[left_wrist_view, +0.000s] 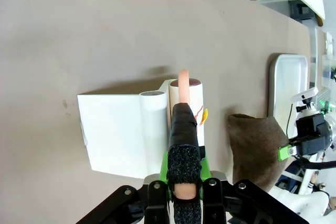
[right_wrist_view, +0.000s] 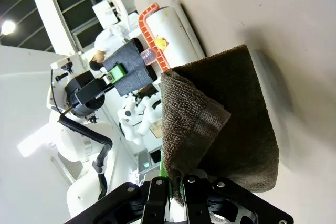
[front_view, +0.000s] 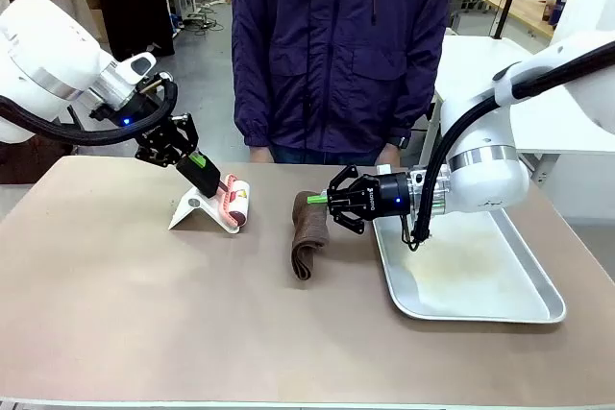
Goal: Clean the surface of the table.
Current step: Return the Lint Roller and towel to their original positions.
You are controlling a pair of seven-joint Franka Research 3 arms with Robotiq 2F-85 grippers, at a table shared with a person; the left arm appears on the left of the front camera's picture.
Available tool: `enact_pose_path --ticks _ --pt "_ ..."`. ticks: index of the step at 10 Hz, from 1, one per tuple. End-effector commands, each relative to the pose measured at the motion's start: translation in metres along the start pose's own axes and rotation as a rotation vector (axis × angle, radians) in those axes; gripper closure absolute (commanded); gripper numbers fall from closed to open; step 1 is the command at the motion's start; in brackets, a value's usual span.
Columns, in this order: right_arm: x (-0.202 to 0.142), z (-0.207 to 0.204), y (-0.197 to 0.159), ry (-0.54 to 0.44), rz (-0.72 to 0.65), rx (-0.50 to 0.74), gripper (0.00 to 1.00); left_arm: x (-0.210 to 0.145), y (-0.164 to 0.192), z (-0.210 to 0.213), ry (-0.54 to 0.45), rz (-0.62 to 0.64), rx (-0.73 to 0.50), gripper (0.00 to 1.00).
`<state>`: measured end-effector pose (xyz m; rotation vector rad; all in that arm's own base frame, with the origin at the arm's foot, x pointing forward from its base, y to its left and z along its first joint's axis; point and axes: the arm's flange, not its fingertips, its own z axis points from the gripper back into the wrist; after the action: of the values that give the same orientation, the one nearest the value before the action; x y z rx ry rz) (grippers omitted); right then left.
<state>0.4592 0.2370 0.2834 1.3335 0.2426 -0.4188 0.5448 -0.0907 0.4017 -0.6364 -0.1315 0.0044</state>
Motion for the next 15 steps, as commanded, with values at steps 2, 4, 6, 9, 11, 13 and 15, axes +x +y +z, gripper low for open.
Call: enact_pose_path --ticks 2,4,6,9,11,13,15 --pt "0.004 -0.002 0.008 -0.002 -0.024 -0.014 0.93 0.009 0.022 -0.004 0.029 -0.011 -0.058 0.78" --pt "0.005 -0.003 0.007 -0.001 -0.027 -0.019 0.93 0.011 0.033 -0.002 0.023 0.017 -0.081 0.78" --pt "0.005 -0.003 0.008 -0.002 -0.030 -0.024 0.93 0.012 0.037 -0.003 0.028 0.020 -0.119 0.78" --pt "0.013 -0.003 0.009 -0.026 -0.039 -0.022 0.93 0.010 0.048 -0.005 0.039 -0.007 -0.184 0.78" --pt "0.020 -0.004 0.007 -0.112 -0.043 -0.106 0.93 0.008 0.050 -0.005 0.041 -0.006 -0.189 0.78" --pt "0.019 -0.005 0.007 -0.209 -0.020 -0.192 0.93 0.007 0.048 -0.004 0.036 -0.022 -0.171 0.78" --pt "0.016 -0.008 0.005 -0.251 0.002 -0.331 0.93 0.006 0.047 -0.003 0.036 -0.031 -0.166 0.78"
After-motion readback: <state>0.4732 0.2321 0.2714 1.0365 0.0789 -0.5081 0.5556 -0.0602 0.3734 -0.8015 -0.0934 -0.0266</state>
